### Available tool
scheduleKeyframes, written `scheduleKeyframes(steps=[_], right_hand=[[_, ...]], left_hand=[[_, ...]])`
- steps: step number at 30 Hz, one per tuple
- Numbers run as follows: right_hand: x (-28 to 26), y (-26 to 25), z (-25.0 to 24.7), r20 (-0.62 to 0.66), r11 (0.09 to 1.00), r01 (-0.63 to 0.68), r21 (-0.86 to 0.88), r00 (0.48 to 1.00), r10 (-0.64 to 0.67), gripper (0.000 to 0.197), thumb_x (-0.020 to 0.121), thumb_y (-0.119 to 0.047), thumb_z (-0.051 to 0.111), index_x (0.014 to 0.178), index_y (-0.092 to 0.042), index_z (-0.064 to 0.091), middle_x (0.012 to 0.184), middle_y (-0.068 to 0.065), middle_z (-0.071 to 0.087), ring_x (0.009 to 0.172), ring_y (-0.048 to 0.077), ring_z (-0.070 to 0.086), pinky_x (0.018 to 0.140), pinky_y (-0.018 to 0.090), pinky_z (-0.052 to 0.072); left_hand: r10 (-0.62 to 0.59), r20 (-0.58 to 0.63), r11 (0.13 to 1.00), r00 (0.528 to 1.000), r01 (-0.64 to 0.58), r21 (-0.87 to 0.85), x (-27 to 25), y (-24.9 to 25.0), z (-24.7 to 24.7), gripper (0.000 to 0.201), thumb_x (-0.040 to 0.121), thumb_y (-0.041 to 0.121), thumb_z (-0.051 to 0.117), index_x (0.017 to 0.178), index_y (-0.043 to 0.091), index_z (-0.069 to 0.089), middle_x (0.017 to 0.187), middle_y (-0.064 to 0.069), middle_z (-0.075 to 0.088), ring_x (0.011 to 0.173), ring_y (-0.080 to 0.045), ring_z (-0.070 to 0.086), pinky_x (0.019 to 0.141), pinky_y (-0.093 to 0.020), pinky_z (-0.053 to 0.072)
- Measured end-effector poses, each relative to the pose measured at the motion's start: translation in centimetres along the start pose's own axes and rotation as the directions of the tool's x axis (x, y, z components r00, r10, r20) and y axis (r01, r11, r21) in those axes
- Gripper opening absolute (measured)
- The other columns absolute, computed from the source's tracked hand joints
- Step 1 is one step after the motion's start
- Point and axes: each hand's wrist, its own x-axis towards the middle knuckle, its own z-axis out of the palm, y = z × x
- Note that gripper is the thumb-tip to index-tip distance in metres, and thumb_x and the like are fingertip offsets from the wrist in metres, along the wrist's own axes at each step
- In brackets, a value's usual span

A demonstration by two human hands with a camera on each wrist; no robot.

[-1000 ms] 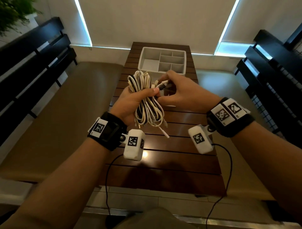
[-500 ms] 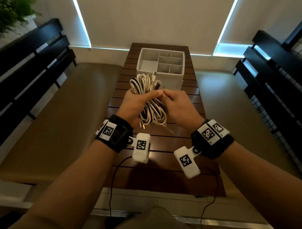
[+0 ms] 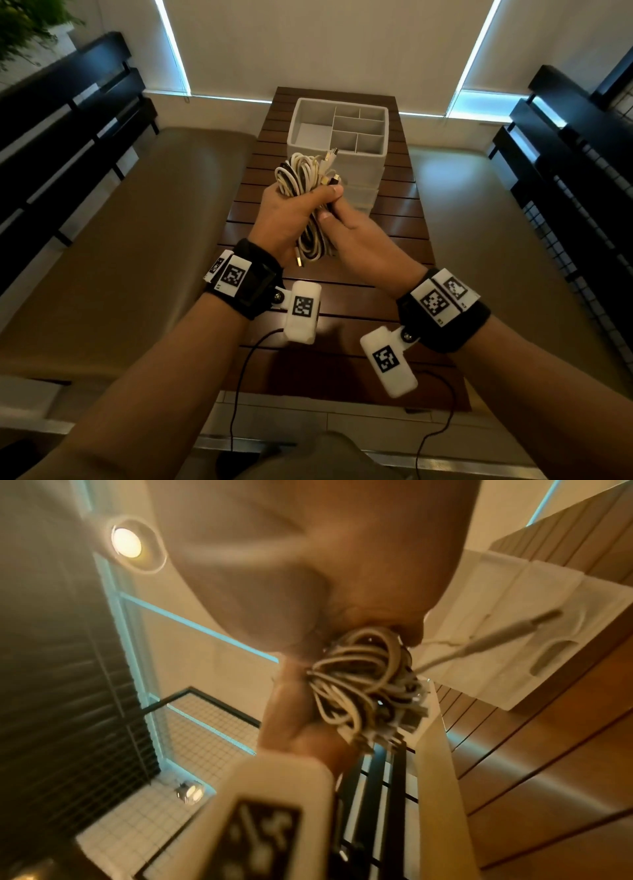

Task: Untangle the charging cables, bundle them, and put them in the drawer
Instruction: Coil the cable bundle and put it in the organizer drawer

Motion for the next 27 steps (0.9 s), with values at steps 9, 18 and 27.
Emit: scheduleKeyframes(steps=[9,18,27], right_hand=[[-0.7,0.2,-1.7,-0.033,0.932,-0.006,-0.364,0.999,-0.007,0.053,0.112,-0.045,0.035,0.162,-0.031,0.030,0.172,0.006,0.021,0.158,0.021,0.019,0.129,0.041,0.019],[4.0,-4.3,-4.4,-0.033,0.903,-0.074,0.424,0.995,0.097,0.065,0.105,-0.058,0.042,0.126,-0.001,0.066,0.118,0.017,0.075,0.114,0.034,0.072,0.106,0.053,0.053],[5.3,-4.7,-3.1,-0.069,0.938,0.014,0.345,0.998,0.011,0.056,0.102,-0.049,0.058,0.076,-0.001,0.070,0.068,0.022,0.062,0.064,0.033,0.063,0.084,0.050,0.058]], left_hand=[[-0.014,-0.086,1.000,0.996,0.015,0.013,0.5,0.1,-1.5,0.014,0.091,0.001,0.075,0.104,0.001,0.069,0.089,-0.013,0.072,0.085,-0.027,0.073,0.078,-0.038,0.061],[-0.130,0.260,0.961,0.957,0.057,0.271,-0.9,-0.1,1.0,0.026,0.086,-0.003,0.078,0.110,0.003,0.073,0.105,-0.015,0.077,0.102,-0.031,0.075,0.096,-0.045,0.060],[-0.104,0.302,0.958,0.948,0.013,0.287,-0.5,-0.2,1.0,0.038,0.084,-0.009,0.076,0.112,0.016,0.069,0.106,-0.003,0.078,0.106,-0.023,0.074,0.095,-0.040,0.059]])
